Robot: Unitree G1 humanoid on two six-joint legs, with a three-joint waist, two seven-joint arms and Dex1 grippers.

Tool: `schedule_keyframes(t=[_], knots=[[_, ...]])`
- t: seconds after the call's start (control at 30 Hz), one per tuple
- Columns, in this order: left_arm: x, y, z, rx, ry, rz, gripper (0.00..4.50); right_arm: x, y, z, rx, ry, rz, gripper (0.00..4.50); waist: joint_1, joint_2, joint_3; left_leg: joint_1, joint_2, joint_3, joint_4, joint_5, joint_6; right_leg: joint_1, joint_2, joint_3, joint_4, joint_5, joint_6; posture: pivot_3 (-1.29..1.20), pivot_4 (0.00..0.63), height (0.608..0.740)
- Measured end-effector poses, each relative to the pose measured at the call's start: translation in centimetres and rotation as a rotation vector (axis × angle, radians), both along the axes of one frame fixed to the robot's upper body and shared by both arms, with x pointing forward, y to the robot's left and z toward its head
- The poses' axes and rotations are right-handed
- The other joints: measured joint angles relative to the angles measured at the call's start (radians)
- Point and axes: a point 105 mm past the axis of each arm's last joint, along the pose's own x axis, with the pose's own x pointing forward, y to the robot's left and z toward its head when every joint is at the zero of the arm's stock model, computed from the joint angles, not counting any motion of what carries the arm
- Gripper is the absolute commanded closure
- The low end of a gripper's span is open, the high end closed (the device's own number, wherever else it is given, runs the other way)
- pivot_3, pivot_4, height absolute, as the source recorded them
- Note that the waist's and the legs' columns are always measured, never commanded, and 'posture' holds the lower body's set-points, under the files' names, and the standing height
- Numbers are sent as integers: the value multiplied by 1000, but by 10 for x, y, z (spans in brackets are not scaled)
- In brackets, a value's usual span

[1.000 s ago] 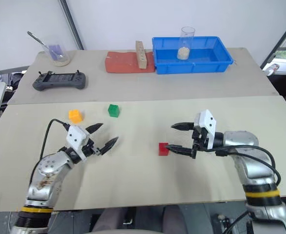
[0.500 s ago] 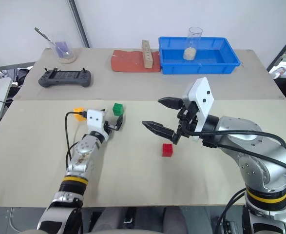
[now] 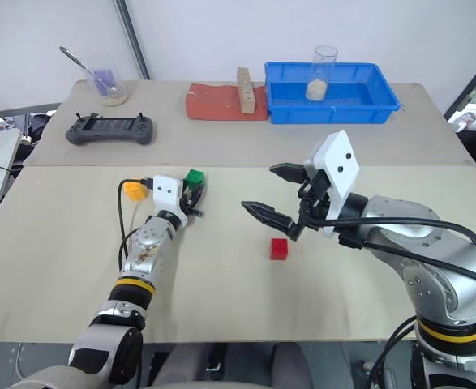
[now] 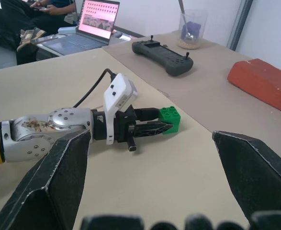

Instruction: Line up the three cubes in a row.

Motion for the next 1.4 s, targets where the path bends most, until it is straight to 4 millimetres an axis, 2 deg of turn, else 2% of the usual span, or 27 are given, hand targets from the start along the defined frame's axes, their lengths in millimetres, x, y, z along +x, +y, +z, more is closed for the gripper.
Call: schedule_keyframes(t=[0.13, 0.2, 0.3, 0.47, 0.63, 0.77, 1.0, 1.17, 1.23, 1.4], knots=[[-1, -4, 1, -1, 9, -45, 3245, 1, -1, 1, 2, -7, -18, 0, 0, 0, 0, 0, 0, 0, 0, 0, 0, 0, 0, 0, 0, 0, 0, 0, 150, 740], [-8, -14, 2, 23, 22, -164, 3245, 0, -3, -1, -12, -8, -22, 0, 0, 0, 0, -1, 0, 0, 0, 0, 0, 0, 0, -1, 0, 0, 0, 0, 150, 740], [-32, -27, 3, 85, 50, -433, 3245, -8, -13, -12, -48, 28, -17, 0, -7, 0, 0, -1, 1, 0, 0, 0, 1, 0, 1, -1, -1, 0, 0, 0, 150, 740], [-81, -32, 7, 222, 84, -868, 3245, -31, -15, -24, -83, 77, 86, 0, -29, 1, 0, 0, 2, -1, -1, 0, 0, 1, 2, -1, -2, 0, -1, 0, 150, 740], [-105, -32, -2, 306, 111, -1109, 3245, -55, -14, -43, -151, 145, 204, 0, -26, 0, 0, 0, 2, -2, 0, 0, 1, 2, 1, -1, -4, 0, -1, 0, 150, 740], [-110, -35, -7, 316, 100, -1185, 3245, -61, -14, -44, -159, 144, 244, 0, -27, 0, 0, 0, 2, -2, 0, 0, 1, 3, 1, -1, -4, 0, -1, 0, 150, 740], [-110, -54, -12, 289, 61, -1210, 3245, -62, -14, -43, -163, 132, 255, 0, -25, 0, 0, 0, 1, -2, 1, 0, 1, 3, 2, -2, -3, 0, 0, 0, 150, 740], [-105, -58, -12, 308, 36, -1193, 3245, -60, -14, -41, -163, 124, 253, 0, -27, 0, 0, 0, 2, -2, 2, 0, 1, 3, 2, -2, -2, 0, -1, 0, 150, 740], [-104, -58, -12, 306, 36, -1186, 2215, -58, -14, -38, -163, 113, 251, 0, -27, 0, 0, 0, 2, -2, 2, 0, 1, 3, 2, -2, -2, 0, 0, 0, 150, 740], [-103, -56, -15, 304, 54, -1176, 83, -53, -14, -36, -159, 107, 249, 0, -27, 0, 0, 0, 1, -2, 2, 0, 1, 3, 2, -2, -2, 0, 0, 0, 150, 740]])
